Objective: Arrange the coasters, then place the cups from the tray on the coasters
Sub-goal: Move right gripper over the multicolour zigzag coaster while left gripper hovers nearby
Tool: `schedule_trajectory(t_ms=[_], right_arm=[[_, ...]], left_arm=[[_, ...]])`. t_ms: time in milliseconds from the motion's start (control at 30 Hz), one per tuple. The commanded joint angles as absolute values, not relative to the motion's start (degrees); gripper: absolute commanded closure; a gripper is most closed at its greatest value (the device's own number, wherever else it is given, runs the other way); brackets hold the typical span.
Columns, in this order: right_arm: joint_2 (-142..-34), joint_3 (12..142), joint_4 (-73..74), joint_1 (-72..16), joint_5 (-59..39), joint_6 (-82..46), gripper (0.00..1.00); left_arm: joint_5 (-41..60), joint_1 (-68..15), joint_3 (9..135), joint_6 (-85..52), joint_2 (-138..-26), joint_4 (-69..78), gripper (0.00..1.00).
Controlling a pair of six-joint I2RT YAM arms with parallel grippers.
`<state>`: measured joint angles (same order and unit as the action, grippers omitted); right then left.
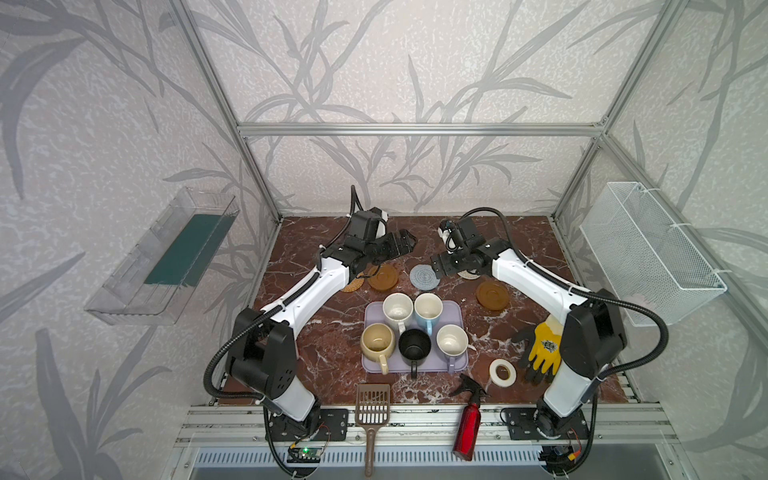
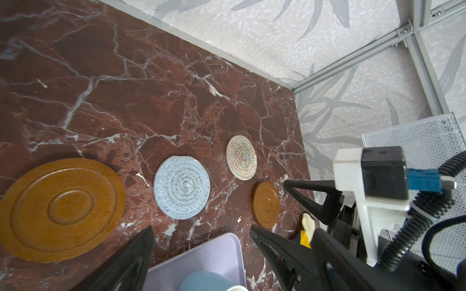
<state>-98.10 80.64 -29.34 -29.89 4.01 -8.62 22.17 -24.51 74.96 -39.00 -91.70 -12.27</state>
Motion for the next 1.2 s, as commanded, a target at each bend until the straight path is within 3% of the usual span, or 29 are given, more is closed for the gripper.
schedule_trajectory(t_ms=[0, 300, 700, 1167], right_arm=[[-95.4, 76.7, -22.7, -25.2, 2.2, -11.0, 0.01], [-103.6, 79.8, -24.3, -16.4, -1.1, -12.2, 0.01], [-115.8, 89.0, -27.9, -13.9, -0.4, -7.6, 0.0], [-125.4, 98.8, -34.9, -12.6, -1.9, -4.3, 0.08]], left_arm=[[22.0, -25.9, 77.7, -37.4, -92.6, -11.1, 0.01], [18.3, -29.8, 85.9, -32.8, -102.6, -16.0, 0.01], [19.1, -30.5, 92.2, -33.4, -111.3, -17.0, 0.01], [20.0, -30.5, 97.0, -33.8, -117.6, -16.8, 0.01]])
